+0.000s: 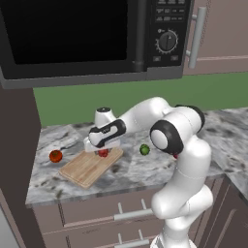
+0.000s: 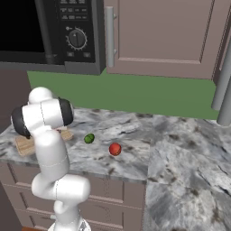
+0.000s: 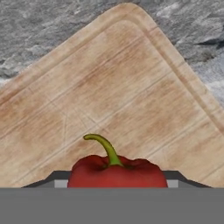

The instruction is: Place the avocado, onion, tomato, and bell pepper on the cutting board.

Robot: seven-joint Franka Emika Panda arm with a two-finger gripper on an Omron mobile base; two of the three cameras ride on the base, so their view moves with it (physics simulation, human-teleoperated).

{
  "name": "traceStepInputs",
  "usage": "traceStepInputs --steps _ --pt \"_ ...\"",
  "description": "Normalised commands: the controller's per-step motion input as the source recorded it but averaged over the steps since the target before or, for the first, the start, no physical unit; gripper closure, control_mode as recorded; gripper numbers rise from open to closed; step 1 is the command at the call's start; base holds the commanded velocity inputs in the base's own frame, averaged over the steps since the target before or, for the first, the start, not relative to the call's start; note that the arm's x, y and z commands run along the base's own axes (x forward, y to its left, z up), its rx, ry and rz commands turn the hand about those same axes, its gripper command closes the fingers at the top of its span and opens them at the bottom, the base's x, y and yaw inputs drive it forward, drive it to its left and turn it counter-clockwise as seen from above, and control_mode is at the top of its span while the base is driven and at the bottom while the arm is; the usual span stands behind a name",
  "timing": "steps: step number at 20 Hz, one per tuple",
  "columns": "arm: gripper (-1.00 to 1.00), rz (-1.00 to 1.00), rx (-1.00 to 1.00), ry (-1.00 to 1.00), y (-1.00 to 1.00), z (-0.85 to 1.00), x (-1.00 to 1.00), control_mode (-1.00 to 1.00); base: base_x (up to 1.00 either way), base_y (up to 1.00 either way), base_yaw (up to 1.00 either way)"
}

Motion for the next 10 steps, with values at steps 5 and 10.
traceStepInputs --steps 5,10 --pt "-1.00 0.00 0.00 0.02 0.00 -0.25 0.00 -1.00 0.00 0.00 0.00" --pt "-1.00 0.00 0.00 0.00 0.00 -0.19 0.00 -1.00 0.00 0.00 0.00"
